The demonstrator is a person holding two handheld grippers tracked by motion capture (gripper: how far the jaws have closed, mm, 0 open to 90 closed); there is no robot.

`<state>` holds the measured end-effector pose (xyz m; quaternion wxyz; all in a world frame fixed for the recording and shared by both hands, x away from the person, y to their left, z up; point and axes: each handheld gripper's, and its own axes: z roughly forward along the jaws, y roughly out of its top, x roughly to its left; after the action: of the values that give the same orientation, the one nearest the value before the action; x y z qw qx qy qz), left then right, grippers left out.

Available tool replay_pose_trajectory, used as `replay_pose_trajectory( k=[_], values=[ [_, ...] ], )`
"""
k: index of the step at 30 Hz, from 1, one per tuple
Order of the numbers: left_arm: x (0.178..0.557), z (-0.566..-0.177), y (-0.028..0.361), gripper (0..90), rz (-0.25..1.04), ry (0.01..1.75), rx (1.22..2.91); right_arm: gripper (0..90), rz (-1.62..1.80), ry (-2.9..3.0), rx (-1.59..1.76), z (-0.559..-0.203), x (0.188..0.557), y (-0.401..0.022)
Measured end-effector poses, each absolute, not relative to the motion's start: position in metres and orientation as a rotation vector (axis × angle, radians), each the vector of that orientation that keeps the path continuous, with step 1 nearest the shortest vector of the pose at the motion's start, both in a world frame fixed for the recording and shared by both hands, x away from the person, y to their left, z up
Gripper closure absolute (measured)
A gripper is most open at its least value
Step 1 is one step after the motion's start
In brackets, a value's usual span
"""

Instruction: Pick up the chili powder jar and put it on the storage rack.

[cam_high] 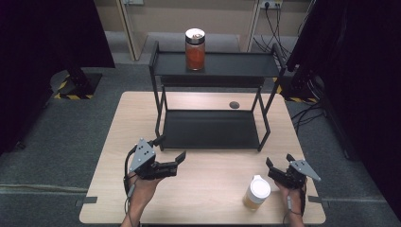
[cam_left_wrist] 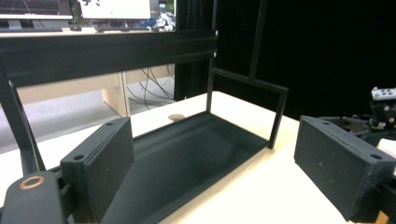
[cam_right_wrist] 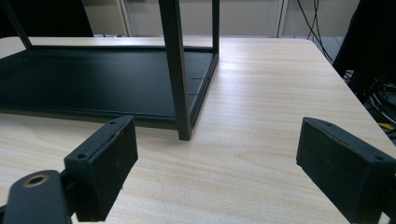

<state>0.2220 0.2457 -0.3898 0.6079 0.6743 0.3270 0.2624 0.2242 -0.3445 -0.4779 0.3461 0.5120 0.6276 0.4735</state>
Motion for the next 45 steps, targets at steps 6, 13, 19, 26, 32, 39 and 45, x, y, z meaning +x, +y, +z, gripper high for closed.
replay_pose_trajectory(
  k=[6, 13, 19, 26, 32, 39, 45],
  values=[
    [0.22, -0.403, 0.247, 11.6, 0.595, 0.769, 1.555, 12.6, 1.228, 1.627, 1.329, -0.478, 0.224, -0.344],
    [0.218, -0.418, 0.247, 11.6, 0.587, 0.78, 1.552, 12.6, 1.228, 1.626, 1.328, -0.478, 0.224, -0.344],
    [0.217, -0.429, 0.249, 11.6, 0.579, 0.799, 1.54, 12.6, 1.228, 1.625, 1.328, -0.478, 0.224, -0.344],
    [0.215, -0.442, 0.252, 11.5, 0.584, 0.825, 1.526, 12.6, 1.226, 1.625, 1.326, -0.478, 0.224, -0.344],
    [0.214, -0.453, 0.253, 11.4, 0.586, 0.854, 1.517, 12.6, 1.226, 1.623, 1.326, -0.479, 0.223, -0.344],
    [0.213, -0.464, 0.256, 11.4, 0.584, 0.884, 1.501, 12.6, 1.226, 1.622, 1.323, -0.479, 0.223, -0.343],
    [0.213, -0.472, 0.258, 11.3, 0.584, 0.906, 1.492, 12.6, 1.225, 1.621, 1.322, -0.479, 0.223, -0.343]
  ],
)
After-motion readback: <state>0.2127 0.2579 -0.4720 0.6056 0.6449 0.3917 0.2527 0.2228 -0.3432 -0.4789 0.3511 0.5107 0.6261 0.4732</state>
